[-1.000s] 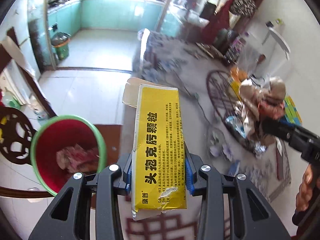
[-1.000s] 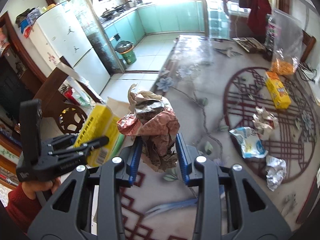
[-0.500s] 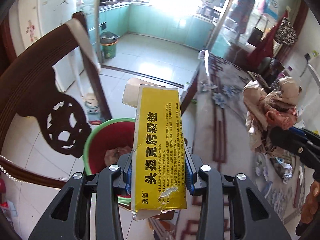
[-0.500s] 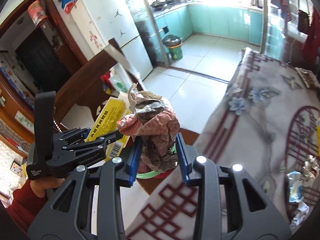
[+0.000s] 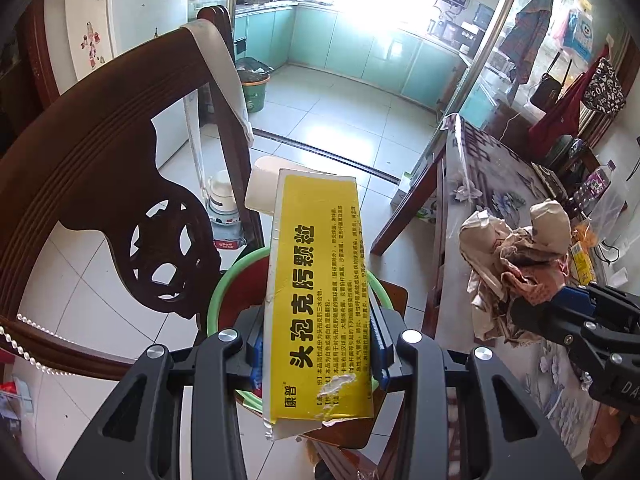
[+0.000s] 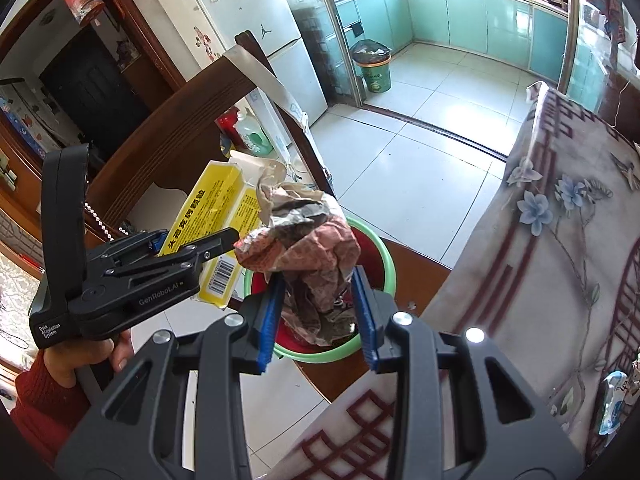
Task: Collect trash
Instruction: 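Carry the yellow box and crumpled paper over the red bucket and open both tools, then grasp the crumpled newspaper with the left tool while the right tool grasps the foil ball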
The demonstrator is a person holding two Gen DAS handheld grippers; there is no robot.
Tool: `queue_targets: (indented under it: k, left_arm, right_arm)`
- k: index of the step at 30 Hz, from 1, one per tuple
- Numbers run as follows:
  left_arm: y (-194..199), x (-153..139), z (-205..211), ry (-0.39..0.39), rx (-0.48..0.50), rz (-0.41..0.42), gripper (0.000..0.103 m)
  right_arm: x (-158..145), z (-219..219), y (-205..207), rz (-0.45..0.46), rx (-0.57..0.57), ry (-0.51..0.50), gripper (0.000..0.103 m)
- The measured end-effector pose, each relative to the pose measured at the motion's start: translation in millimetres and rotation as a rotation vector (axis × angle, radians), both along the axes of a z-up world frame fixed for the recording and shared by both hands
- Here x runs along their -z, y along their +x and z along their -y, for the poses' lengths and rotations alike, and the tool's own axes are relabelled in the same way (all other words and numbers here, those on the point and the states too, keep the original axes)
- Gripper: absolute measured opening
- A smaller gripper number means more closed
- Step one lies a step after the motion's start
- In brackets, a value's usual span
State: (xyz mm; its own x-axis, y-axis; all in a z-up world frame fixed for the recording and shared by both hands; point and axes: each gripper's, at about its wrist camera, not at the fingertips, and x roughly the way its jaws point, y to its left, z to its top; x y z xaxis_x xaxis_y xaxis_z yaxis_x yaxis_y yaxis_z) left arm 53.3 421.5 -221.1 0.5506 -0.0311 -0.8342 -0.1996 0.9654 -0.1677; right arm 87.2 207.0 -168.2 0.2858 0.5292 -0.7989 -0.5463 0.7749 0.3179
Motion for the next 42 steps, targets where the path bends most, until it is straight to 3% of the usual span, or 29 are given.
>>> queue_targets:
  k: [7, 9, 10, 11, 12, 20, 27, 32, 42]
  left_arm:
    - [14, 4, -6, 0.004, -0.002, -0.005, 0.036]
    - [17, 3, -7, 0.007, -0.016, -0.004, 0.037]
    - [18, 2, -8, 0.012, -0.03, -0.004, 0.044]
    - [20, 1, -9, 0.019, -0.043, 0.0, 0.062]
    - [20, -2, -9, 0.022, -0.05, 0.017, 0.065]
    - [18, -11, 5, 0.012, -0.026, 0.034, 0.066]
    - [9, -7, 64, 0.015, 0.116, 0.018, 0.066]
    - [3, -3, 120, -0.01, 0.226, -0.002, 0.066]
    - [-3, -7, 238, -0.012, 0.408, -0.006, 0.066]
  right_arm:
    - [2, -10, 6, 0.015, -0.034, -0.016, 0.037]
    - [1, -11, 7, 0.028, -0.033, -0.021, 0.052]
    - [0, -11, 8, 0.046, -0.029, -0.024, 0.056]
    - [-1, -10, 8, 0.057, -0.025, -0.025, 0.057]
    - [-3, -7, 8, 0.059, -0.026, -0.018, 0.057]
    - [-10, 32, 2, 0.042, 0.02, -0.001, 0.057]
    - [-4, 100, -24, 0.017, 0.134, -0.046, 0.057]
    - [7, 168, -44, 0.001, 0.285, -0.071, 0.057]
    - [18, 345, -60, -0.021, 0.634, -0.208, 0.057]
